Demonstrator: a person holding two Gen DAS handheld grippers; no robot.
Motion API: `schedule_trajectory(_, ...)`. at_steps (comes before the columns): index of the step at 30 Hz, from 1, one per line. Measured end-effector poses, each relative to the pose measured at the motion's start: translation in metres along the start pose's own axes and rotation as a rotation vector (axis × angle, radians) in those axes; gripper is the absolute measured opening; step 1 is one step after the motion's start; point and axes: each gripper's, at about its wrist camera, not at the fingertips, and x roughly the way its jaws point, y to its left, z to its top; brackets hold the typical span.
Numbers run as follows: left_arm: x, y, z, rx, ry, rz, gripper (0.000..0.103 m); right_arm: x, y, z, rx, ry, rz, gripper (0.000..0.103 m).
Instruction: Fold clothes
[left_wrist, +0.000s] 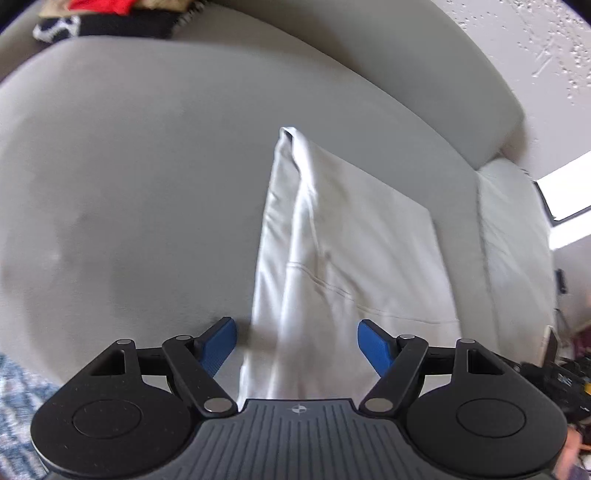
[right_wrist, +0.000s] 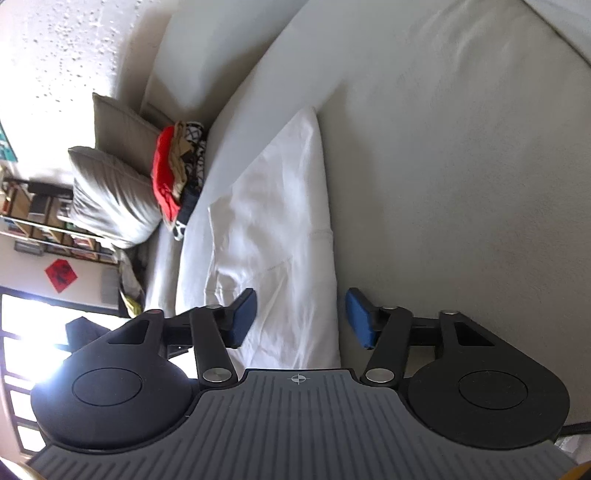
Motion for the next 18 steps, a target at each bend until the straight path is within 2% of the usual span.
schedule_trajectory(3, 0.008, 0.005, 0.007, -0.004, 0.037, -0.081, 0.078, 0.006, 0.0, 0.007, 0.005, 0.023, 0.013, 0.051)
schedule_trajectory(7, 0.026, 0.011, 0.021, -0.032, 0.09, -0.178, 0.079, 0.014, -0.006, 0.019, 0.047, 0.013, 0.039, 0.047)
schedule_trajectory(11, 0.046, 0.008, 0.032, -0.078, 0.118, -0.242, 0.082, 0.035, -0.008, 0.038, 0.095, 0.017, 0.086, 0.045)
schedule_trajectory(16, 0.055, 0.005, 0.038, -0.109, 0.083, -0.251, 0.084, 0.069, -0.003, 0.06, 0.114, -0.005, 0.106, 0.037)
schedule_trajectory(18, 0.058, 0.003, 0.04, -0.119, 0.067, -0.251, 0.08, 0.079, -0.004, 0.067, 0.133, -0.021, 0.113, 0.028)
